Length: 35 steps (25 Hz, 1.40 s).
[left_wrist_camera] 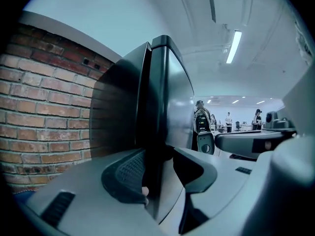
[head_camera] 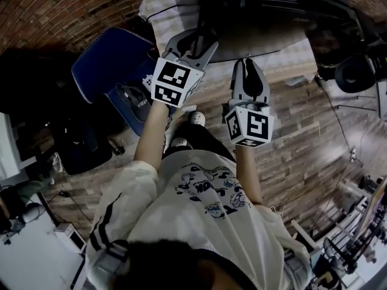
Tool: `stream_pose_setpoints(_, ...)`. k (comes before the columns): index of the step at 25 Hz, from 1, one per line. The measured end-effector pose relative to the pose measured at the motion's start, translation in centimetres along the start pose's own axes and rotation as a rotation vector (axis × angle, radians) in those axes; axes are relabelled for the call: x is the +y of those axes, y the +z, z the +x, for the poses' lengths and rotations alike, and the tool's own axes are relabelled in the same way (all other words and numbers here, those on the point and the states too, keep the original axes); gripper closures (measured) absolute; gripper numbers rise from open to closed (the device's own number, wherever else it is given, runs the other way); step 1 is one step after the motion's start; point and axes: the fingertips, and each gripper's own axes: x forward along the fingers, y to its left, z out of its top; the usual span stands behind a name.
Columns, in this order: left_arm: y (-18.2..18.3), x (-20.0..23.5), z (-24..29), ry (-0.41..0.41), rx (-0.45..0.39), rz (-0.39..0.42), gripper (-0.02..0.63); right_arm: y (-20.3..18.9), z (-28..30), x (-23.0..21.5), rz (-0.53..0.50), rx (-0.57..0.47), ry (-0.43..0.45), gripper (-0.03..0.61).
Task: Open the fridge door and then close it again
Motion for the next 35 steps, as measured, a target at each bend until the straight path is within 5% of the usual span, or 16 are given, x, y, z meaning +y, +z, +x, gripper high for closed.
stream_pose_setpoints(11, -1.2, -7.7, -4.5, -0.019, -0.052, -0.007, 0.452, -0.1, -4.5, 1.3, 0.012, -0.026, 0.039, 0.476)
stream_pose_setpoints(35, -2.1, -19.2, -7.7, -0.3, -0.042, 0.068, 0.48, 0.1, -12.7, 1.1, 0.037, 0.007, -0.056, 0.391)
